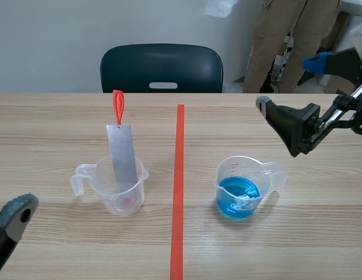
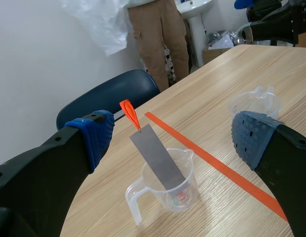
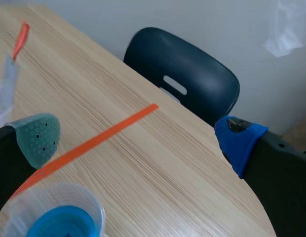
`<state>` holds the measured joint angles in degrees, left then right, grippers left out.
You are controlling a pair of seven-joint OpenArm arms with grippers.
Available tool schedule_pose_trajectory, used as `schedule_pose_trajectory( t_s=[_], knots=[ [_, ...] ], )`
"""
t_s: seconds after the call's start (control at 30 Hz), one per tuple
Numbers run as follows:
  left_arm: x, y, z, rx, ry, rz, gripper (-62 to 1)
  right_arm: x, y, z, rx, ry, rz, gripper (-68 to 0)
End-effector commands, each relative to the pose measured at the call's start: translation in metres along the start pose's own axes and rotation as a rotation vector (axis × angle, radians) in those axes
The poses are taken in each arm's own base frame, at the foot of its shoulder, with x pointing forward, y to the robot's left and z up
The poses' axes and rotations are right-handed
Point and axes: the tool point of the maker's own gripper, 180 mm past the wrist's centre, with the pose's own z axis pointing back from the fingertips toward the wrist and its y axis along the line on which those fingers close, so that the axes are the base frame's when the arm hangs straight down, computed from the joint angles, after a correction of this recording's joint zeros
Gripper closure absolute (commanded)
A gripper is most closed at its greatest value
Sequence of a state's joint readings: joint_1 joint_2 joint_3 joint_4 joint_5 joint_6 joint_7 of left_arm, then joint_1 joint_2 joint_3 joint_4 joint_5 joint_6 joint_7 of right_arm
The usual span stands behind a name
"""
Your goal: Do the redox reaction experiment. return to the home posture
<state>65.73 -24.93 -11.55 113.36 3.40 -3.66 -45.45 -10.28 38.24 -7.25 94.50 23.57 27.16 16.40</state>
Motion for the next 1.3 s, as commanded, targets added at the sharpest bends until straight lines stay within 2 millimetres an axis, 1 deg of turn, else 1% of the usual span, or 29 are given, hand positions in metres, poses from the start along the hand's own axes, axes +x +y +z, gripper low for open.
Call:
schedule_pose_trajectory(
  t_s=[0.0, 0.07, 0.13, 0.3, 0.43, 0.5, 0.67, 0.77, 0.97, 1.07, 1.27],
  knots=[
    [0.008, 0.001, -0.002, 0.006, -0.029, 0.005, -50.8, 0.014, 0.005, 0.0, 0.016, -0.034, 0.02, -67.9],
    [0.008, 0.001, -0.002, 0.006, -0.029, 0.005, -50.8, 0.019, 0.02, 0.002, 0.045, -0.034, 0.044, -67.9],
    [0.008, 0.001, -0.002, 0.006, -0.029, 0.005, -50.8, 0.023, 0.031, 0.006, 0.042, -0.034, 0.055, -67.9],
    [0.008, 0.001, -0.002, 0.006, -0.028, 0.005, -50.8, 0.029, 0.04, 0.017, -0.054, -0.036, 0.043, -67.9],
    [0.007, 0.001, -0.002, 0.006, -0.024, 0.005, -50.8, 0.037, 0.05, 0.024, -0.071, -0.067, 0.055, -67.9],
    [0.007, 0.001, -0.002, 0.006, -0.024, 0.005, -50.8, 0.037, 0.054, 0.027, -0.072, -0.06, 0.084, -67.9],
    [0.007, 0.001, -0.002, 0.006, -0.021, 0.005, -50.8, 0.035, 0.048, 0.034, -0.149, -0.044, 0.096, -67.9],
    [0.005, 0.001, -0.002, 0.006, -0.008, 0.005, -50.8, 0.036, 0.043, 0.038, -0.171, -0.046, 0.06, -67.9],
    [0.004, 0.001, -0.002, 0.006, -0.007, 0.005, -50.8, 0.053, 0.034, 0.042, -0.18, -0.053, 0.102, -67.9],
    [0.004, 0.001, -0.002, 0.006, -0.007, 0.005, -50.8, 0.061, 0.034, 0.043, -0.168, -0.06, 0.11, -67.9],
    [0.004, 0.001, -0.002, 0.006, -0.008, 0.005, -50.8, 0.062, 0.041, 0.043, -0.121, -0.038, 0.1, -67.9]
  ],
)
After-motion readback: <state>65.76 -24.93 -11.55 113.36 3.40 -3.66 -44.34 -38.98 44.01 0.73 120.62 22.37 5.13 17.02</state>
